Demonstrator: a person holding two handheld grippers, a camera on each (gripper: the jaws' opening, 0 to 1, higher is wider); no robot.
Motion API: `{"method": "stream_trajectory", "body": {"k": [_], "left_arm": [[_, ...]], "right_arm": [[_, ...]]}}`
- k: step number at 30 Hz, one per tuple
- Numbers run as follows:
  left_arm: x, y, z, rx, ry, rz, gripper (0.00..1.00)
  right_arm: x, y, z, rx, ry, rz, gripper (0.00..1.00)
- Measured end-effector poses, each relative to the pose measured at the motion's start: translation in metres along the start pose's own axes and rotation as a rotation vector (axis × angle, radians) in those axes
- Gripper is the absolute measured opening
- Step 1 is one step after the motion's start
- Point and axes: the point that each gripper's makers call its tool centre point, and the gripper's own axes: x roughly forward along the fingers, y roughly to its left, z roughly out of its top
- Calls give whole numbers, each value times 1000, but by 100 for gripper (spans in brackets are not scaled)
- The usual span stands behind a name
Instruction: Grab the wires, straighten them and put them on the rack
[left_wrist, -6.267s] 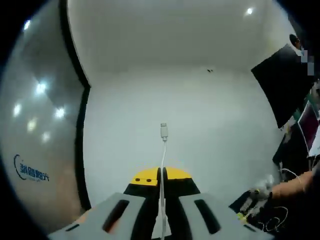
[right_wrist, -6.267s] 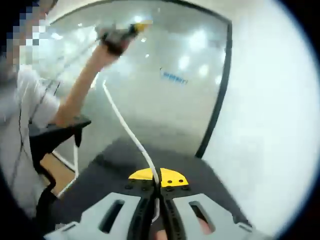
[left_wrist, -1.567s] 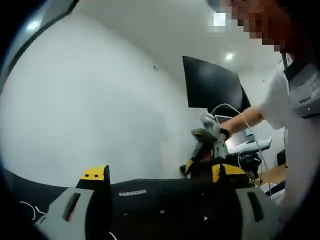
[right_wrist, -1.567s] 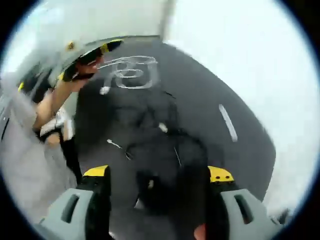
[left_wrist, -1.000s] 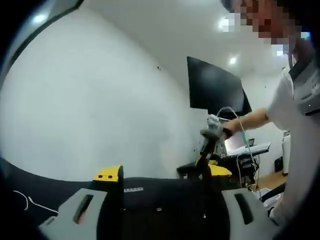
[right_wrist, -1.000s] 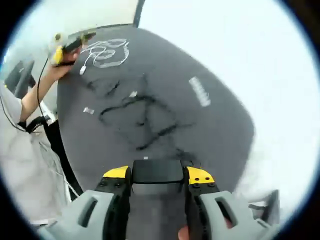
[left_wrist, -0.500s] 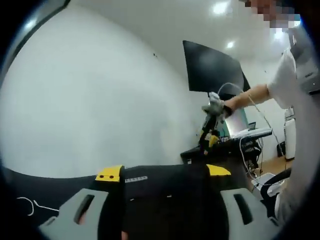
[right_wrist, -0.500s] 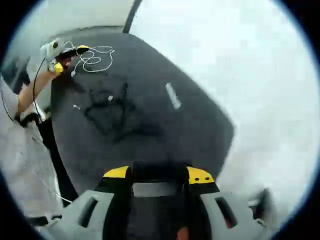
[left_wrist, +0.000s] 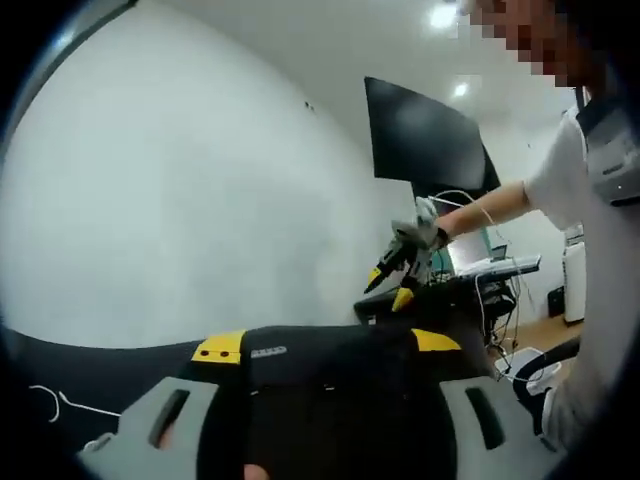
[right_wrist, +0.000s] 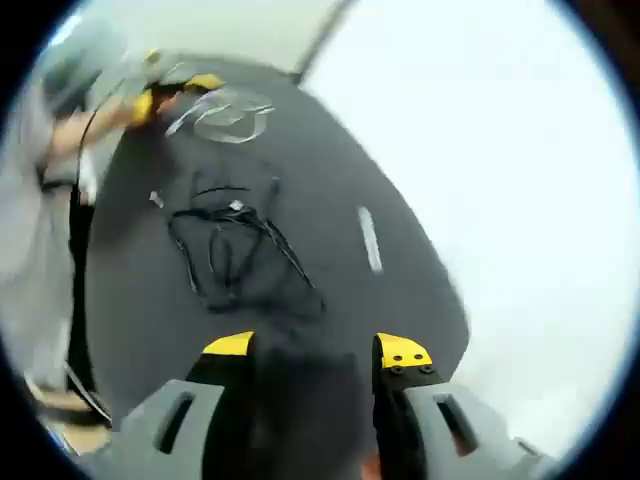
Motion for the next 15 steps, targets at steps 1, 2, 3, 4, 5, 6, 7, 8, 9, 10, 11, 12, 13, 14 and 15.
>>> {"method": "stream_trajectory", "body": {"k": [1, 2, 3, 4, 5, 6, 7, 8, 9, 10, 11, 12, 13, 14, 15], "left_arm": [[0, 1, -1, -2, 3, 3, 57], [0, 2, -1, -4, 6, 5, 56], [0, 4, -2, -9, 8, 7, 55], [0, 5, -3, -14, 14, 9, 55], [0, 6, -4, -15, 21, 13, 54], [0, 7, -7, -11, 32, 18, 53], [0, 8, -10, -3, 49, 24, 50], [0, 8, -11, 1, 57, 25, 49], [0, 7, -10, 3, 55, 24, 49], [0, 6, -10, 0, 50, 21, 49], [-1, 6, -9, -1, 49, 19, 49], [-1, 5, -10, 0, 52, 19, 49], [-1, 5, -10, 4, 55, 20, 49], [-1, 4, -11, 9, 57, 20, 48], [-1, 4, -11, 10, 57, 19, 48]], "right_arm": [[15, 6, -5, -101, 41, 23, 43], [28, 11, -18, -209, 115, 27, 43], [38, 16, -33, -311, 200, 20, 42], [44, 21, -45, -398, 277, 12, 42], [49, 26, -52, -456, 327, 10, 42], [52, 32, -51, -477, 329, 23, 34], [53, 35, -43, -458, 280, 17, 25], [47, 17, -33, -459, 237, -101, 3], [39, 9, -26, -528, 227, -146, 1], [32, 5, -25, -483, 184, -157, 1], [18, -10, -23, -433, 185, -221, 1], [2, -23, -19, -382, 174, -279, 1], [-10, -32, -15, -354, 156, -297, 1], [-18, -42, -14, -331, 143, -323, 1], [-35, -56, -7, -298, 123, -370, 1]]}}
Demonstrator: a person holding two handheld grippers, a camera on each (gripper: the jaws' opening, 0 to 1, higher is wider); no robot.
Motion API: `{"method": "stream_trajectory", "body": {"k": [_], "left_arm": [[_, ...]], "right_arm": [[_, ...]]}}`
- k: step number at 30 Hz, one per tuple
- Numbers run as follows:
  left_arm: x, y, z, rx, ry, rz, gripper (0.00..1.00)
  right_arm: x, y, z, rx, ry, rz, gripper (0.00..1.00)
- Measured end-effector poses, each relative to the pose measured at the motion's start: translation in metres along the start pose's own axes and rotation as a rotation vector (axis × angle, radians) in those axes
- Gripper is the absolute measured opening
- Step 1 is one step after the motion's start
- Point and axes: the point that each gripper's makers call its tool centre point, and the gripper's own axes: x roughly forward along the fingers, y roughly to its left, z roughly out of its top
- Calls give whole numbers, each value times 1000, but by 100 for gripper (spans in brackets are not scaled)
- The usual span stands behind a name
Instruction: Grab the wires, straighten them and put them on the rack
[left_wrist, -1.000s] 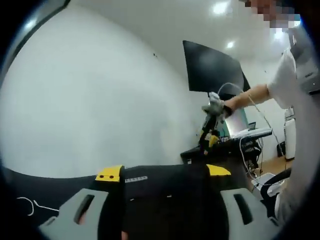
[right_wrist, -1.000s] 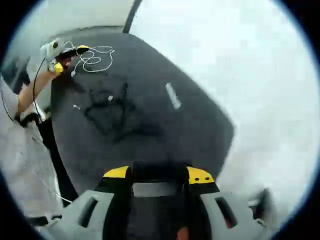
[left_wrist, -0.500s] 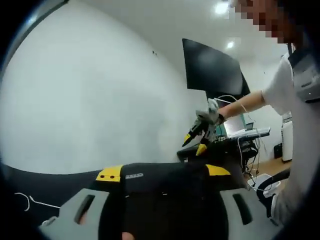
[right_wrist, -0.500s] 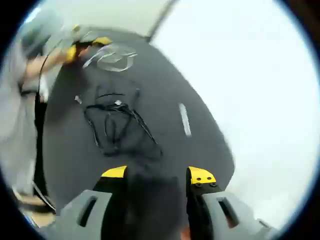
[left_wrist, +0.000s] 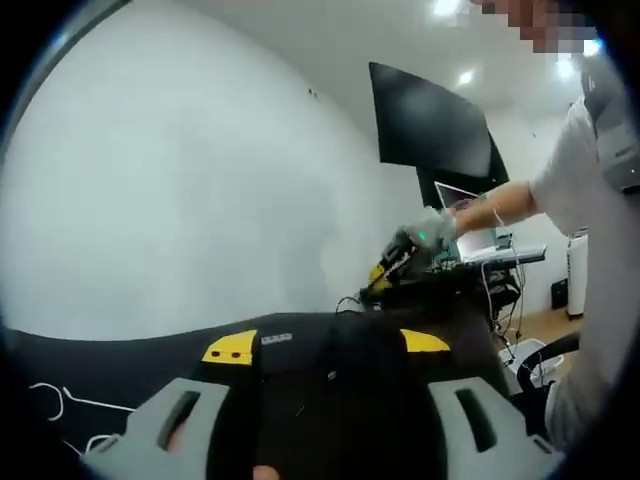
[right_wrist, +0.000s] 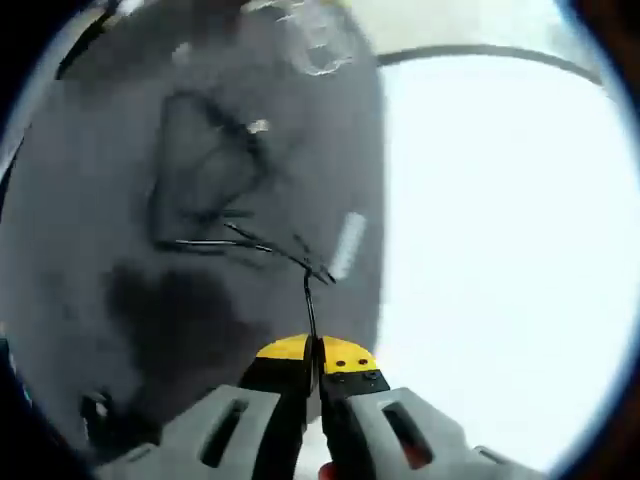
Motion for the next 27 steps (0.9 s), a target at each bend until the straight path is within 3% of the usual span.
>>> {"method": "stream_trajectory", "body": {"k": [2, 3, 5, 6, 7, 8, 10, 12, 14, 16, 18, 20, 21, 22, 23, 25, 27], "left_arm": [[2, -1, 0, 4, 2, 4, 48], [3, 0, 0, 8, 6, 12, 47], [11, 5, 3, -1, 23, 73, 41], [19, 8, 12, -43, 2, 112, 37], [30, 4, 31, -155, -76, 118, 31], [42, -4, 47, -221, -113, 94, 29], [73, -15, 65, -209, -93, 89, 27], [110, -35, 76, -116, -21, 39, 27], [152, -49, 88, -30, 26, 1, 27], [179, -63, 96, -16, 29, -55, 31], [207, -83, 102, -36, 32, -151, 37], [230, -99, 99, -39, 66, -220, 43], [239, -107, 97, -53, 80, -258, 49], [244, -111, 91, -65, 113, -272, 48], [246, -110, 88, -31, 128, -258, 47], [240, -102, 89, 19, 96, -201, 45], [234, -104, 87, -3, 87, -205, 41]], "right_arm": [[-27, -41, 4, 105, -36, -89, 0], [-46, -74, 1, 188, -46, -182, 0], [-76, -114, -3, 291, -65, -315, 0], [-90, -128, -6, 339, -89, -374, 0], [-99, -135, -2, 362, -121, -410, 0], [-110, -143, -3, 397, -144, -451, 0], [-128, -155, -5, 433, -164, -516, 0], [-138, -154, -3, 507, -204, -509, 0], [-151, -166, -1, 508, -236, -543, 0], [-158, -173, 3, 508, -254, -558, 0], [-165, -188, 5, 530, -266, -581, 0], [-169, -207, 4, 574, -276, -587, 0], [-172, -216, 5, 578, -278, -587, 0], [-174, -225, 2, 593, -269, -591, 0], [-177, -230, 0, 600, -257, -597, 0], [-191, -250, -11, 617, -248, -644, 0], [-219, -280, -14, 676, -331, -723, 0]]}}
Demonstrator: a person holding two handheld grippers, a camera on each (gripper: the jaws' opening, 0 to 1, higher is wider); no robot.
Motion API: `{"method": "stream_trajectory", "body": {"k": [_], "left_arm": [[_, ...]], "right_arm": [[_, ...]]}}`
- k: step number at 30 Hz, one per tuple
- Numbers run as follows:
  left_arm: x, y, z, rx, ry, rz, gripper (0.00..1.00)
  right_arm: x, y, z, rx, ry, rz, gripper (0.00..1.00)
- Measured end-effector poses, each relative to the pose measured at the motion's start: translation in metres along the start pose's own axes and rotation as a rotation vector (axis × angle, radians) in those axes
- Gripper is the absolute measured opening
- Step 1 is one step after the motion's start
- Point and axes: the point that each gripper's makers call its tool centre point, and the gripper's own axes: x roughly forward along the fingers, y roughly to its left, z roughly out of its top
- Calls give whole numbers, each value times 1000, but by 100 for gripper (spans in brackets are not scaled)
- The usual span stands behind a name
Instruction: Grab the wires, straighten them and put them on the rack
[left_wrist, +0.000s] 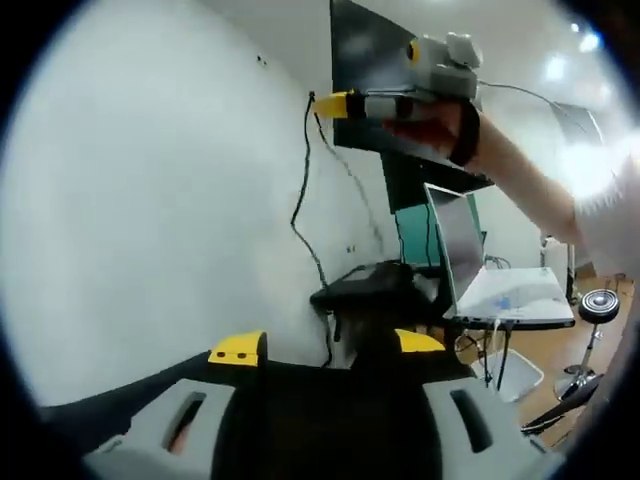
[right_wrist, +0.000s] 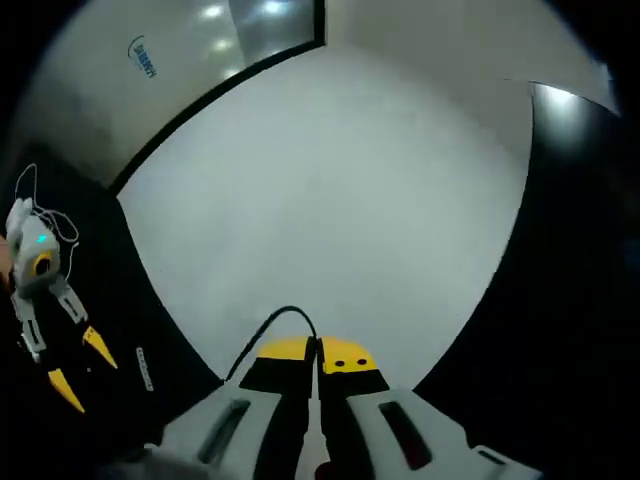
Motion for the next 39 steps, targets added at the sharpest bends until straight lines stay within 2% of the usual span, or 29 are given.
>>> {"method": "stream_trajectory", "body": {"k": [2, 3, 6, 7, 8, 9, 10, 11, 12, 13, 15, 17, 19, 20, 22, 23, 24, 26, 27, 29, 30, 32, 33, 34, 35, 36, 37, 38, 39], "left_arm": [[8, -9, -6, -14, 27, -28, 45], [18, -3, -15, 35, 78, 9, 50], [46, 23, -37, 165, 200, 113, 50], [51, 29, -47, 158, 247, 134, 45], [57, 34, -61, 171, 317, 134, 28], [61, 41, -70, 192, 361, 132, 0], [66, 46, -67, 180, 353, 149, 2], [64, 43, -57, 190, 338, 117, 0], [64, 38, -38, 164, 276, 89, 0], [61, 36, -14, 177, 219, 84, 0], [54, 41, 21, 228, 169, 103, 0], [44, 42, 64, 265, 121, 115, 0], [37, 39, 109, 230, 57, 98, 0], [34, 36, 138, 231, 20, 84, 0], [35, 33, 179, 266, -56, 79, 0], [36, 29, 185, 265, -62, 71, 0], [41, 24, 198, 240, -58, 51, 0], [51, 18, 214, 308, -51, 45, 0], [55, 13, 220, 318, -50, 44, 0], [63, 7, 237, 327, -72, 27, 0], [66, 5, 244, 357, -69, 32, 0], [70, -6, 244, 406, -58, 42, 0], [72, -6, 247, 417, -48, 39, 0], [74, -8, 247, 426, -35, 36, 0], [76, -10, 239, 421, -6, 35, 0], [78, -8, 236, 418, 20, 47, 0], [80, -1, 240, 408, 21, 58, 0], [80, 1, 241, 393, 17, 65, 0], [80, 7, 245, 371, 15, 73, 0]], "right_arm": [[-1, -13, 14, 65, -22, 8, 0], [-1, -18, 19, 106, -28, 5, 0], [-3, -27, 32, 130, -41, 6, 0], [-4, -31, 35, 137, -45, -2, 0], [-5, -35, 38, 131, -49, -16, 0], [-6, -36, 38, 130, -48, -22, 0], [-6, -35, 34, 136, -34, -19, 0], [-7, -28, 22, 126, 11, 8, 0], [-8, -22, 11, 107, 46, 21, 0], [-9, -17, 3, 85, 64, 32, 0], [-13, -3, -22, 42, 113, 71, 1], [-18, 8, -45, 67, 161, 88, 1], [-22, 21, -68, 107, 197, 111, 1], [-25, 28, -80, 116, 220, 134, 1], [-29, 46, -100, 188, 256, 194, 1], [-33, 55, -112, 233, 289, 221, 1], [-37, 62, -122, 263, 311, 233, 1], [-46, 74, -143, 245, 360, 254, 1], [-50, 81, -156, 240, 368, 267, 1], [-55, 98, -167, 246, 367, 328, 1], [-60, 108, -175, 257, 396, 356, 2], [-66, 129, -181, 280, 406, 427, 8], [-70, 140, -184, 267, 417, 470, 16], [-74, 149, -186, 242, 425, 505, 28], [-81, 160, -187, 220, 443, 561, 46], [-85, 166, -182, 219, 440, 596, 58], [-88, 167, -176, 219, 431, 612, 64], [-89, 163, -164, 212, 392, 618, 64], [-87, 150, -149, 222, 339, 574, 61]]}}
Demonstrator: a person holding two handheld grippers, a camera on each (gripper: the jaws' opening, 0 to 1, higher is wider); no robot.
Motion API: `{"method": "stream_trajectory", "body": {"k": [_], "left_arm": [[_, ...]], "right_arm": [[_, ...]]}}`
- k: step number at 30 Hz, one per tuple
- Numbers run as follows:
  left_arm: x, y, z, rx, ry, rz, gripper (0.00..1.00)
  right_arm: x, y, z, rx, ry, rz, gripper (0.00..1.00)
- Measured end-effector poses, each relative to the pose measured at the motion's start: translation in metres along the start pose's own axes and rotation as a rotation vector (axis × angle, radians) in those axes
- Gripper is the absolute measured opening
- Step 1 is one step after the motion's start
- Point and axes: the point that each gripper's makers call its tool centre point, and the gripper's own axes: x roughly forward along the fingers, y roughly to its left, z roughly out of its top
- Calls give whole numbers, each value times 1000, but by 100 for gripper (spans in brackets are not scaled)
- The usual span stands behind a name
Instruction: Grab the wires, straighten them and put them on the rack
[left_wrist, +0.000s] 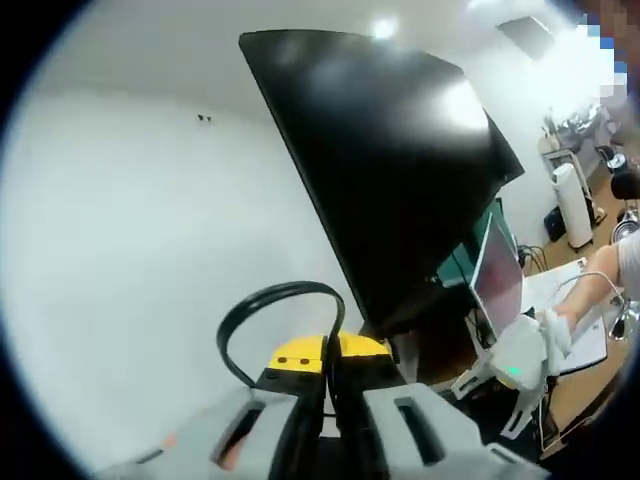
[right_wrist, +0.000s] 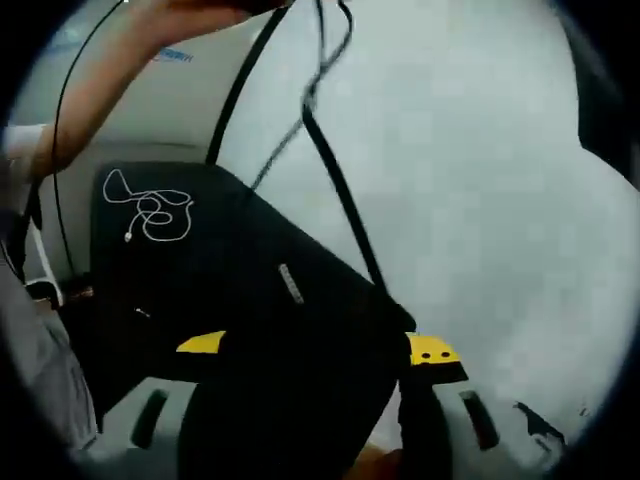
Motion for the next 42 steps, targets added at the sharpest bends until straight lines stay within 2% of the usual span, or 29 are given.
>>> {"method": "stream_trajectory", "body": {"k": [3, 4, 5, 6, 7, 8, 9, 10, 12, 13, 14, 15, 17, 18, 19, 20, 21, 22, 23, 24, 25, 28, 30, 32, 34, 37, 39, 40, 42], "left_arm": [[-3, 10, 4, -180, -10, 17, 0], [-4, 16, 1, -268, 16, 42, 0], [-1, 16, -1, -271, 46, 30, 0], [1, 18, 1, -256, 59, 29, 0], [4, 21, 4, -242, 58, 40, 0], [6, 21, 8, -236, 55, 40, 0], [8, 21, 10, -237, 54, 40, 0], [9, 18, 13, -252, 58, 38, 0], [11, 12, 21, -264, 50, 41, 0], [11, 9, 24, -254, 50, 51, 0], [11, 8, 29, -236, 42, 60, 0], [10, 8, 35, -223, 25, 72, 0], [7, 4, 45, -207, -3, 77, 0], [6, 4, 48, -206, -9, 74, 0], [5, 4, 48, -208, -12, 73, 0], [2, 6, 48, -210, -16, 76, 0], [-1, 9, 47, -206, -25, 81, 0], [-4, 16, 46, -202, -35, 92, 0], [-7, 22, 43, -205, -43, 99, 0], [-9, 28, 40, -208, -46, 104, 0], [-11, 35, 35, -207, -47, 111, 0], [-12, 55, 19, -220, -67, 116, 2], [-11, 66, 2, -298, -49, 126, 2], [-9, 75, -13, -357, -77, 114, 3], [-10, 83, -24, -377, -91, 119, 2], [-13, 81, -32, -569, -160, 38, 3], [-15, 71, -28, -696, -217, -70, 3], [-17, 69, -27, -735, -228, -95, 3], [-17, 71, -26, -713, -236, -82, 3]], "right_arm": [[-36, -12, 44, 66, -133, -73, 56], [-53, -14, 71, 102, -242, -109, 56], [-70, -15, 100, 145, -389, -145, 54], [-89, -11, 124, 197, -531, -171, 46], [-98, -4, 135, 210, -589, -168, 31], [-96, 15, 138, 205, -593, -123, 24], [-84, 38, 132, 225, -545, -62, 24], [-65, 60, 118, 269, -458, -4, 30], [-22, 93, 81, 366, -259, 74, 57], [-2, 99, 65, 393, -190, 75, 69], [17, 92, 54, 387, -171, 39, 74], [32, 75, 50, 363, -200, -25, 70], [55, 41, 45, 446, -188, -74, 51], [60, 32, 57, 476, -230, -56, 41], [63, 17, 60, 489, -214, -74, 21], [62, -3, 62, 486, -206, -130, 5], [60, -14, 72, 495, -241, -144, 0], [58, -13, 93, 481, -315, -53, 0], [53, -10, 97, 477, -289, -20, 0], [43, -20, 103, 493, -295, -51, 0], [35, -21, 124, 499, -367, -24, 0], [7, -21, 156, 482, -388, 35, 0], [-9, -18, 170, 463, -372, 64, 0], [-29, -23, 190, 517, -411, 102, 0], [-40, -34, 202, 506, -434, 76, 0], [-57, -63, 221, 407, -459, -45, 0], [-62, -68, 228, 374, -447, -48, 0], [-68, -74, 234, 390, -463, -56, 0], [-72, -77, 242, 418, -474, -37, 0]]}}
